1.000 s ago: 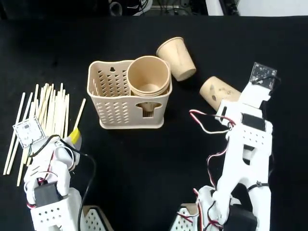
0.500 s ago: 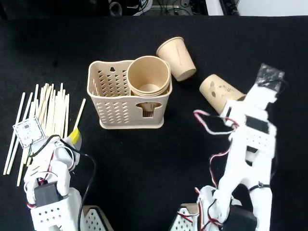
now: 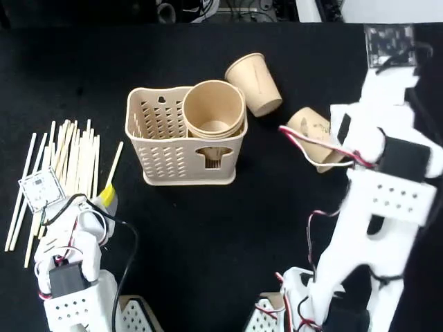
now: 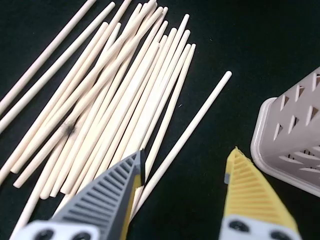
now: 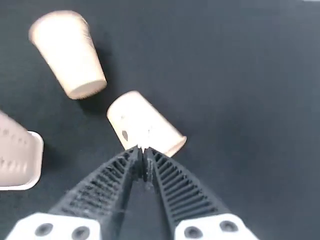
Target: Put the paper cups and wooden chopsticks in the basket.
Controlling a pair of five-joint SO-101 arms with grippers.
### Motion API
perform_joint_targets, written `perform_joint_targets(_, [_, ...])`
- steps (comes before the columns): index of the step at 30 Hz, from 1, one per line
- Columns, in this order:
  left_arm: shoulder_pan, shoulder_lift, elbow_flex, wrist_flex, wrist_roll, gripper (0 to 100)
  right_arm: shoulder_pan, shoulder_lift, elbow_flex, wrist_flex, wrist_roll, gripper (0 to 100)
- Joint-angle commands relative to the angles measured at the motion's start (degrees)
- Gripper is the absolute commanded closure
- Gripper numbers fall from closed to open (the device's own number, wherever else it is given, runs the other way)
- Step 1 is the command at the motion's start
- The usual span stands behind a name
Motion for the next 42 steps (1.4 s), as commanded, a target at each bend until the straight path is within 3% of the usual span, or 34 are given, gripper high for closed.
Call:
perform_joint_targets(1, [0.7,-0.4,-0.3,-1.1,-0.4,73,-0.9,-1.2,-10.5,6.9,3.3,98.8])
perform_joint_targets(7, [0.7,-0.4,-0.3,-1.1,-0.4,73,-0.8,-1.3,4.2,8.9,-0.3,95.6])
perform_joint_targets(15, [0.7,-0.4,-0.3,-1.1,-0.4,73,-0.8,-1.7,33.2,-11.5,-5.3,65.4])
perform_joint_targets(18, [0.7,-0.4,-0.3,-1.1,-0.4,73,-1.2,-1.2,38.0,-18.5,-7.9,59.5])
perform_joint_targets(28, [0.7,-0.4,-0.3,-1.1,-0.4,73,-1.3,9.5,42.5,-35.6,-20.2,73.7])
perform_joint_targets(34, [0.7,-0.4,-0.3,-1.1,-0.4,73,-1.1,17.5,36.1,-32.6,-21.1,99.2])
perform_joint_targets(42, [0.7,-0.4,-0.3,-1.1,-1.8,73,-0.8,8.0,33.7,-26.3,-20.6,98.7])
